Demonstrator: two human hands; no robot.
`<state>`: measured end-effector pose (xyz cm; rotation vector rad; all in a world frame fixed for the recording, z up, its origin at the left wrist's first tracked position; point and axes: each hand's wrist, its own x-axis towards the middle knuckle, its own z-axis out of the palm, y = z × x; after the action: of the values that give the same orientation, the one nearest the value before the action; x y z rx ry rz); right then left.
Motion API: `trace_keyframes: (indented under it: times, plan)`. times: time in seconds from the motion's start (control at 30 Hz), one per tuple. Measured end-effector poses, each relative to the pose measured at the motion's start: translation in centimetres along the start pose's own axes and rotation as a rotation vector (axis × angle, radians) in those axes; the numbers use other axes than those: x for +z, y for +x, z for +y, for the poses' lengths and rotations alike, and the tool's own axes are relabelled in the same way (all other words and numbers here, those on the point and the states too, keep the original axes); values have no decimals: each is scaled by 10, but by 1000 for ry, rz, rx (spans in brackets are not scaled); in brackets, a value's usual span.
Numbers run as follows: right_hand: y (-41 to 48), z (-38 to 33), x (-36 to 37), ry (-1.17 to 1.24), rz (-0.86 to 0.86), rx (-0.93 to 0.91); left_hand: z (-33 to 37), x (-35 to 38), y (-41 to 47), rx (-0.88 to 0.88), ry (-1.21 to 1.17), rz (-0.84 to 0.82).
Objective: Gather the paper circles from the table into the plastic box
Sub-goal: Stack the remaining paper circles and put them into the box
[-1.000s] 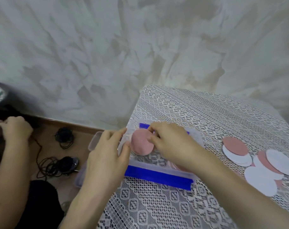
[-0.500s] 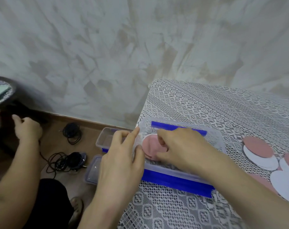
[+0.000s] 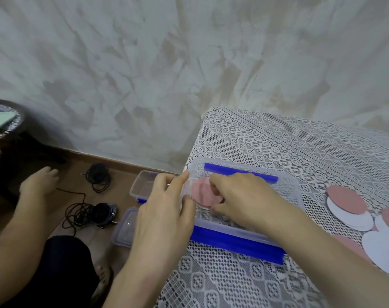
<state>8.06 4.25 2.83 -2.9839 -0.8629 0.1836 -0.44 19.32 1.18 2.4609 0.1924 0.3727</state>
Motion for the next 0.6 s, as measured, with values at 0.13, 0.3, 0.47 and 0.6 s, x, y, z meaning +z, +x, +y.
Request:
trace_keyframes:
  times: [0.13,0.3,0.47,0.6]
  plan:
    - [0,1,-3,54,-15,21,3,-2,3,0,61,17]
    - [-7,3,-11,68,119,46,15,-7,5,70,204,108]
    - [-36,9,-24,-7,306,44,31,-12,21,186,358,65]
    - [-64,22,-33,-65,393,65,45,-2,30,315,512,-8]
